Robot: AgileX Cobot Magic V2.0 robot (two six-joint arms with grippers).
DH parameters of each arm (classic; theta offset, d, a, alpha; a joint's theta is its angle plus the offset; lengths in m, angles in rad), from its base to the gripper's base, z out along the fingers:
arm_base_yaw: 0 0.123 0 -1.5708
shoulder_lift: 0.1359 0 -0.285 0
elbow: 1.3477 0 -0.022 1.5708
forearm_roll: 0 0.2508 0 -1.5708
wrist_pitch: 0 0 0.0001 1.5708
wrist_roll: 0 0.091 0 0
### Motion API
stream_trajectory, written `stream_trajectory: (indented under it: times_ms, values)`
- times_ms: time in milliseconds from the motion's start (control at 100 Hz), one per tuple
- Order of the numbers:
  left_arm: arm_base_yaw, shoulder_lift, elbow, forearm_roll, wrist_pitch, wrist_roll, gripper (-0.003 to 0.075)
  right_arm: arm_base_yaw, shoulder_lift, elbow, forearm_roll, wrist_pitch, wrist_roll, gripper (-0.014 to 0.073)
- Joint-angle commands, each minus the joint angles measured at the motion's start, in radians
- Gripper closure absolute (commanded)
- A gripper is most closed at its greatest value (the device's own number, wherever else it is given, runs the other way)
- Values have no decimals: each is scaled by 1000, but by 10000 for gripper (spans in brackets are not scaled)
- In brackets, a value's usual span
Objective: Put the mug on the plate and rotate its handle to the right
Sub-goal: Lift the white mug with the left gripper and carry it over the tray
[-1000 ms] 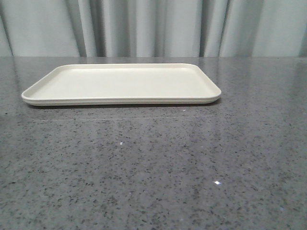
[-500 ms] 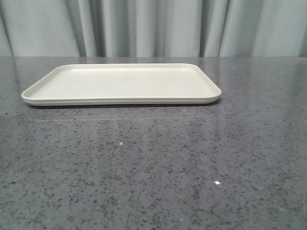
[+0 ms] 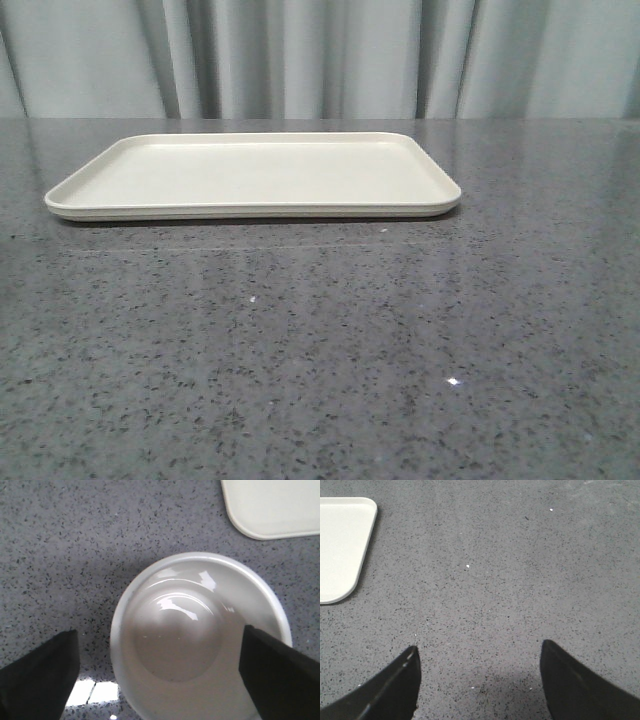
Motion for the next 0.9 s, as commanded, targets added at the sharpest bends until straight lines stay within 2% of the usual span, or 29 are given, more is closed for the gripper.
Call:
stream_trajectory:
  times_ms: [0, 180, 250, 390, 590, 890]
  values:
    - [-7, 20, -31, -7, -53, -8, 103, 0, 10, -33, -3, -73, 1, 83]
    - [-7, 51, -31, -7, -53, -8, 111, 0, 10, -33, -3, -73, 1, 83]
    - [-7, 50, -31, -7, -53, -8, 158, 0, 10, -33, -3, -73, 1, 83]
    - [-7, 50, -31, -7, -53, -8, 358, 0, 10, -33, -3, -73, 1, 83]
    - [-7, 50, -31, -7, -53, -8, 742, 0, 10, -33, -3, -73, 1, 83]
    - [-7, 50, -90, -89, -38, -8, 741, 0, 10, -33, -3, -73, 1, 83]
